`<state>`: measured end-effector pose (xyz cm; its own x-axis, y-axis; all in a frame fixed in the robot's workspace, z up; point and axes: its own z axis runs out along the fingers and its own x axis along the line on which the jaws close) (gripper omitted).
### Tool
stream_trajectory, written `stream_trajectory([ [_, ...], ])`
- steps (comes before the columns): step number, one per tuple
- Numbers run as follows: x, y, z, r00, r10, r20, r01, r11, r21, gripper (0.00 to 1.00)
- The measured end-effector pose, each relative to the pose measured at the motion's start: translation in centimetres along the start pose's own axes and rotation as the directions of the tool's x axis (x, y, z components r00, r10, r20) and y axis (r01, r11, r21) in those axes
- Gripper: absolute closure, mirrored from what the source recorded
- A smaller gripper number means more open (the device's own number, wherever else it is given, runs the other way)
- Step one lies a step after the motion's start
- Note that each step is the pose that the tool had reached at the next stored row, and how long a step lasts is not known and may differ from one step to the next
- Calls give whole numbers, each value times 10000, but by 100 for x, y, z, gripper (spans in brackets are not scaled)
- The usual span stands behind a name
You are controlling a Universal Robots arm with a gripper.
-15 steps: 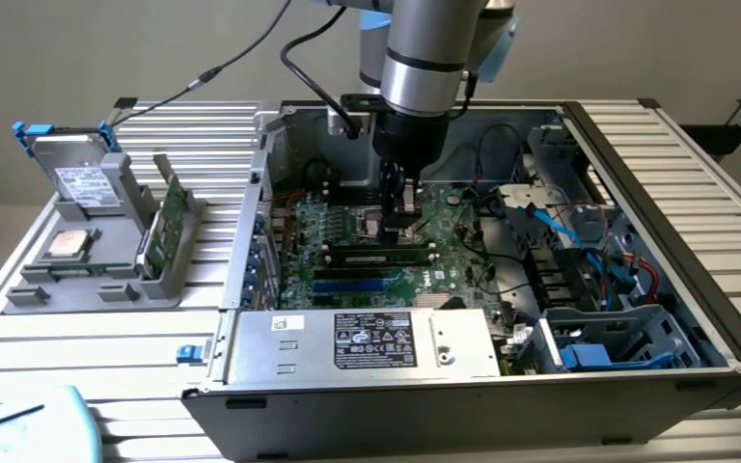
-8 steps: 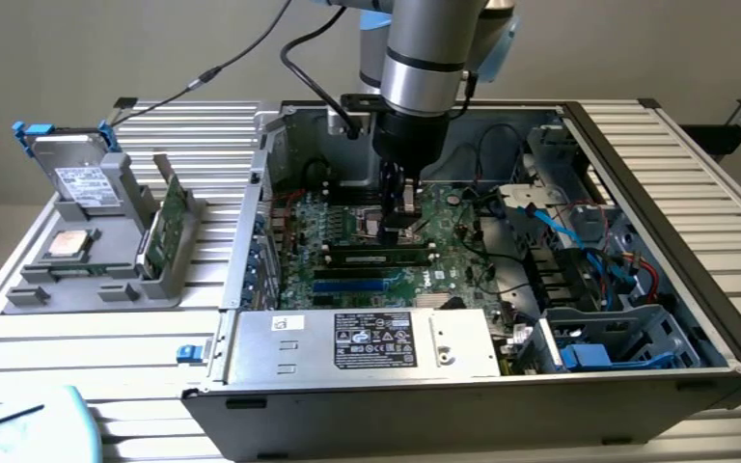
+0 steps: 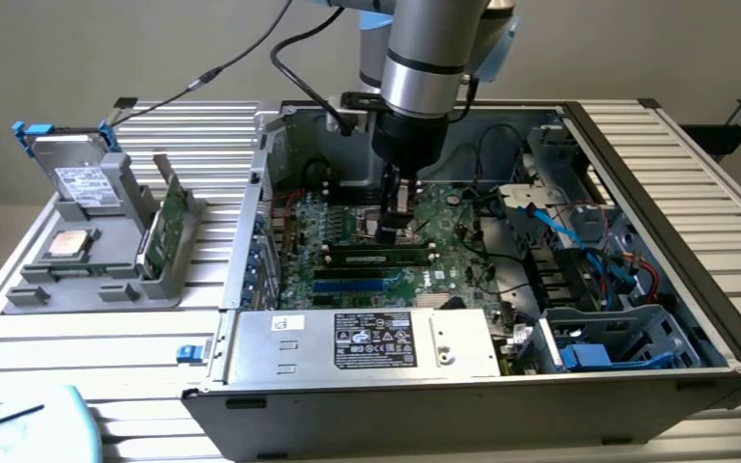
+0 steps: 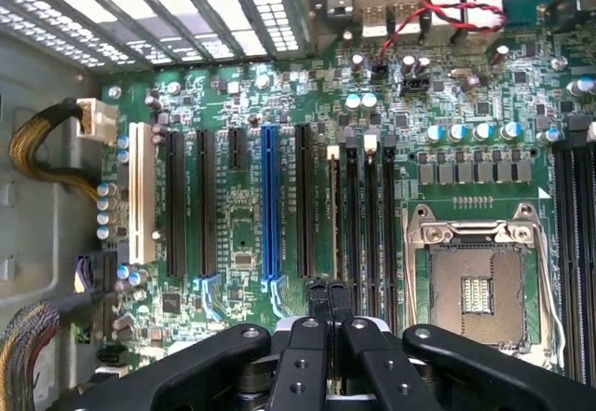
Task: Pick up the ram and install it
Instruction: 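Press down the ram until it locks into place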
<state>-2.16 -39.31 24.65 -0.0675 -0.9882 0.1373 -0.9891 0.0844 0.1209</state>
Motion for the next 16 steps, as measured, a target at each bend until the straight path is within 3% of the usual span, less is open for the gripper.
stream_trajectory([
  [4, -1, -1, 10, 9975, 703, 83, -702, 9975, -100, 89],
  [8, -3, -2, 21, 9899, 1410, 160, -1407, 9898, -205, 89],
  [12, -4, -4, 32, 9777, 2089, 226, -2082, 9776, -313, 89],
  [16, -7, -6, 51, 9606, 2766, 286, -2753, 9604, -428, 89],
])
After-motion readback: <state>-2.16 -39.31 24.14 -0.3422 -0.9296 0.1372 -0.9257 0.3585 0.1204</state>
